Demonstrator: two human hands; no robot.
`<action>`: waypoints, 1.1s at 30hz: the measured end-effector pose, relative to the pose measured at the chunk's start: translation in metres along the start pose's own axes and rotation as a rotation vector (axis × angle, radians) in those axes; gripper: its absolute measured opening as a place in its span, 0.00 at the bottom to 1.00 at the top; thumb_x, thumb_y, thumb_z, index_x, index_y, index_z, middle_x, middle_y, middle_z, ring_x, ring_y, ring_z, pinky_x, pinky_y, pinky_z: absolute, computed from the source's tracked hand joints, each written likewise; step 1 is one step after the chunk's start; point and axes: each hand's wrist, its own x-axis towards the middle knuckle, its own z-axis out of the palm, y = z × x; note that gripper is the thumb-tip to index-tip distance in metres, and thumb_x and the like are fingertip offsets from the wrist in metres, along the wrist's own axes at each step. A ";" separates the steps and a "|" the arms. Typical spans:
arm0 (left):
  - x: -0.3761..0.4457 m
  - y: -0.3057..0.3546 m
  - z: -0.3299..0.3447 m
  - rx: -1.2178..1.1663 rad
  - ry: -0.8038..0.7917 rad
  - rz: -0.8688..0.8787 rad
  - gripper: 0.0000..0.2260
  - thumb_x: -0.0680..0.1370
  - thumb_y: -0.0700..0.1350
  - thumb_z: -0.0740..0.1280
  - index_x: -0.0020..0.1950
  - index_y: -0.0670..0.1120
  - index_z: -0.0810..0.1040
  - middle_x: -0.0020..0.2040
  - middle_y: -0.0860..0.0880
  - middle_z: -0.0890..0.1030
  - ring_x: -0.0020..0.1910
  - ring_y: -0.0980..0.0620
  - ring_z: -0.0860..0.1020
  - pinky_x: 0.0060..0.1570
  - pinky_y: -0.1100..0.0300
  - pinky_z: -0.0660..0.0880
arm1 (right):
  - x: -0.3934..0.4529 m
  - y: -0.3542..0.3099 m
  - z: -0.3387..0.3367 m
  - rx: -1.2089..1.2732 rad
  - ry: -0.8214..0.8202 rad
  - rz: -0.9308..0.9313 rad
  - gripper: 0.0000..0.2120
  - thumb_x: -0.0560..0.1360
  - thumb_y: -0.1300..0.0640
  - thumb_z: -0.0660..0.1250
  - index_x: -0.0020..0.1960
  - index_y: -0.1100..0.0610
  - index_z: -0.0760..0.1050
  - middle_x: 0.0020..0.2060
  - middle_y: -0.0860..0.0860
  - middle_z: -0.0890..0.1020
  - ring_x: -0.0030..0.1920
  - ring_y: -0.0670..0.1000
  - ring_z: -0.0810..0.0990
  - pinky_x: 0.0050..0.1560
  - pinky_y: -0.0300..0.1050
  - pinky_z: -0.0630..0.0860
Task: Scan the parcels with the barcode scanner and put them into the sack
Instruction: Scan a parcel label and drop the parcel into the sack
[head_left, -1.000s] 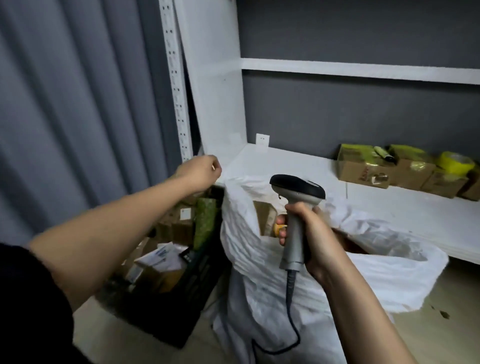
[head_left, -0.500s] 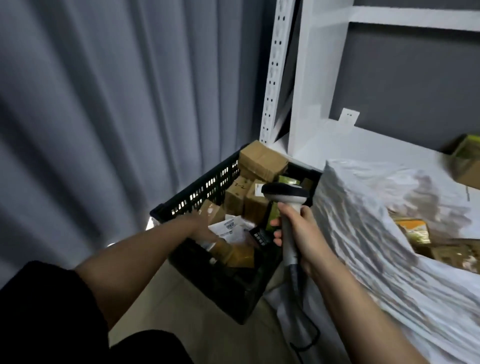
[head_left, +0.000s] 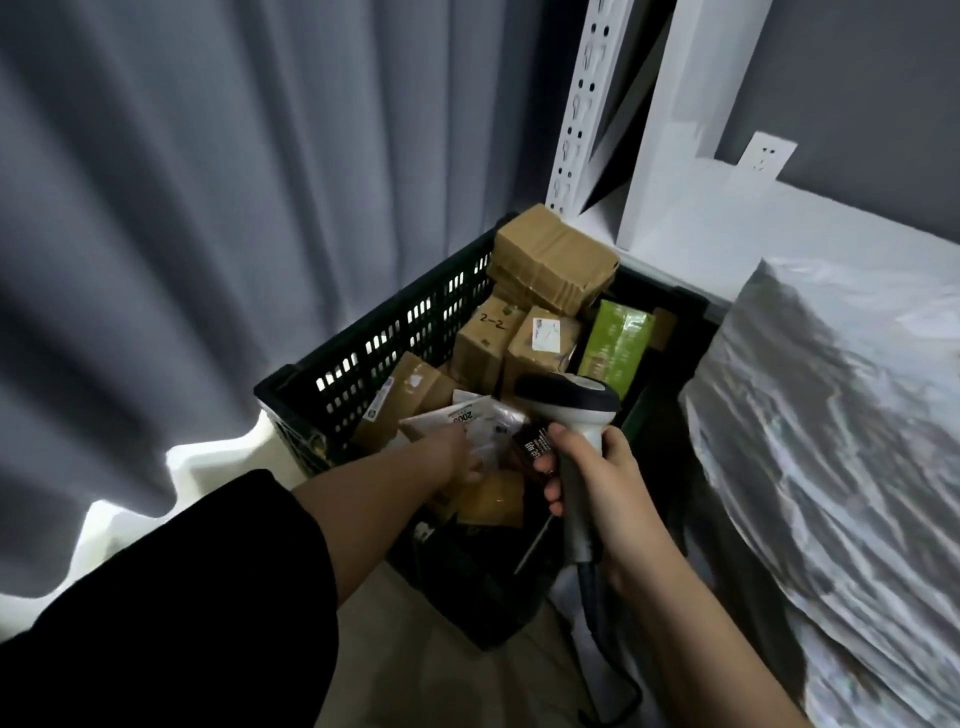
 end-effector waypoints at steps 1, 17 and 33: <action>0.000 -0.002 0.004 -0.127 0.023 -0.086 0.25 0.82 0.45 0.59 0.78 0.48 0.55 0.76 0.44 0.61 0.70 0.42 0.68 0.57 0.49 0.69 | 0.002 0.002 -0.003 0.000 0.015 -0.005 0.10 0.79 0.58 0.65 0.55 0.61 0.68 0.31 0.53 0.78 0.24 0.47 0.73 0.25 0.38 0.70; -0.137 -0.036 -0.018 -0.700 0.479 -0.546 0.38 0.64 0.57 0.77 0.66 0.48 0.61 0.64 0.50 0.71 0.56 0.49 0.76 0.49 0.53 0.76 | -0.049 -0.040 -0.037 0.008 0.059 -0.125 0.04 0.77 0.64 0.66 0.47 0.61 0.70 0.29 0.54 0.76 0.22 0.47 0.69 0.24 0.38 0.68; -0.242 0.082 -0.136 -2.441 0.893 -0.159 0.27 0.70 0.62 0.70 0.63 0.49 0.74 0.56 0.48 0.82 0.54 0.46 0.81 0.54 0.50 0.79 | -0.141 -0.096 -0.091 0.106 0.159 -0.434 0.15 0.71 0.58 0.76 0.54 0.59 0.74 0.36 0.54 0.81 0.34 0.51 0.78 0.33 0.41 0.75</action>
